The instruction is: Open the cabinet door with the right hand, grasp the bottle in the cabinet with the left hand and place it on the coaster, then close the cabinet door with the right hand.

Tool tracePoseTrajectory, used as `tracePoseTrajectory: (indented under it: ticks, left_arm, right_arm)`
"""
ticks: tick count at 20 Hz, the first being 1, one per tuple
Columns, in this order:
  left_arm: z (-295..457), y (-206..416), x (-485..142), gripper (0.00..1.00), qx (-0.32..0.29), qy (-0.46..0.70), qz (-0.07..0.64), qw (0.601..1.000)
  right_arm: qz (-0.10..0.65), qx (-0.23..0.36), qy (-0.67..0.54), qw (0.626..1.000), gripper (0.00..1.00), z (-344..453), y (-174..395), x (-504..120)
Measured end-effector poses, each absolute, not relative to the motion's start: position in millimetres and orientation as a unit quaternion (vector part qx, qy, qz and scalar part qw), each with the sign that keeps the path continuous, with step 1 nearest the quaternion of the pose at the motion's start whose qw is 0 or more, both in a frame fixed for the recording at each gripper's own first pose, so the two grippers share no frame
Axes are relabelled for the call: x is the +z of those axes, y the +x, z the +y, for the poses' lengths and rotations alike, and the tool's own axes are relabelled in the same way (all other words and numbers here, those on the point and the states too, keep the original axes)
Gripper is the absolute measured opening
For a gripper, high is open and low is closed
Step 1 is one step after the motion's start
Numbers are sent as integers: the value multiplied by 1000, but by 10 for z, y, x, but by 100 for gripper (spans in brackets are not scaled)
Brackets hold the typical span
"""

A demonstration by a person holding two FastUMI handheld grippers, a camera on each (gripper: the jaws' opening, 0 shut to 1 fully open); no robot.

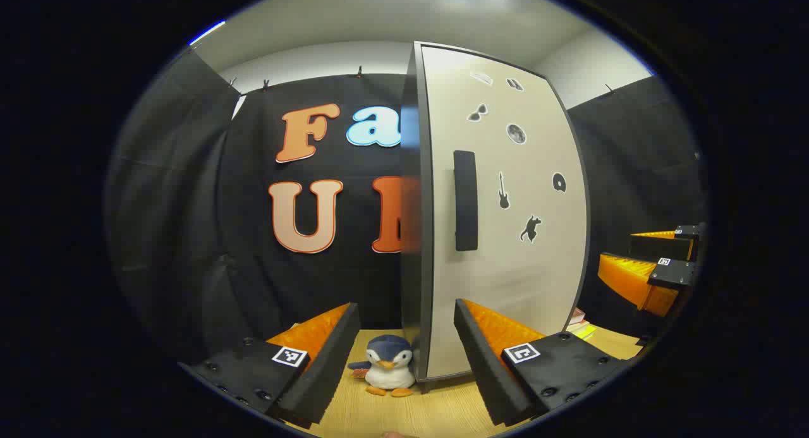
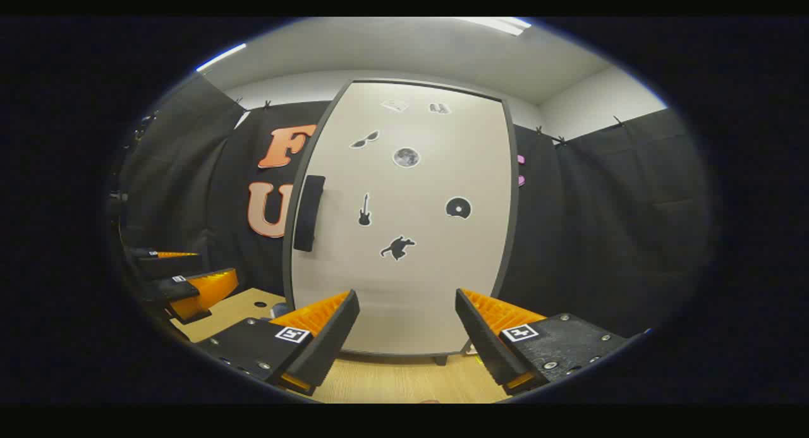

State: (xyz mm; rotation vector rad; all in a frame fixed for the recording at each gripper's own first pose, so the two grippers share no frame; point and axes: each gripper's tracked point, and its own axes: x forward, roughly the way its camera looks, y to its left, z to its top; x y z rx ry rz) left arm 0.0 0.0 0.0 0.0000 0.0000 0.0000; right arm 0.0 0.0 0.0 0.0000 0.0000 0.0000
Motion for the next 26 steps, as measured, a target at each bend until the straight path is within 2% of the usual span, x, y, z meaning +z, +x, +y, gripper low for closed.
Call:
tracePoseTrajectory:
  ticks: [10, 12, 13, 18, 26]
  left_arm:
    - [170, -187, 151, 96, 41, -29, -6, 999]
    - [258, -202, 197, 97, 49, -18, -14, 999]
    - [307, -187, 235, 97, 52, -9, -15, 999]
    - [394, -117, 280, 96, 44, -4, -16, 999]
    - [552, -40, 148, 97, 37, -18, -1, 999]
  right_arm:
    - [-9, 90, -3, 996, 95, 531, 70, 130]
    - [-21, 88, -9, 996, 97, 573, 86, 203]
    - [-26, 82, -11, 996, 95, 578, 100, 235]
    - [-29, 83, 5, 996, 95, 767, 248, 257]
    - [-40, 82, 49, 995, 95, 1090, 848, 478]
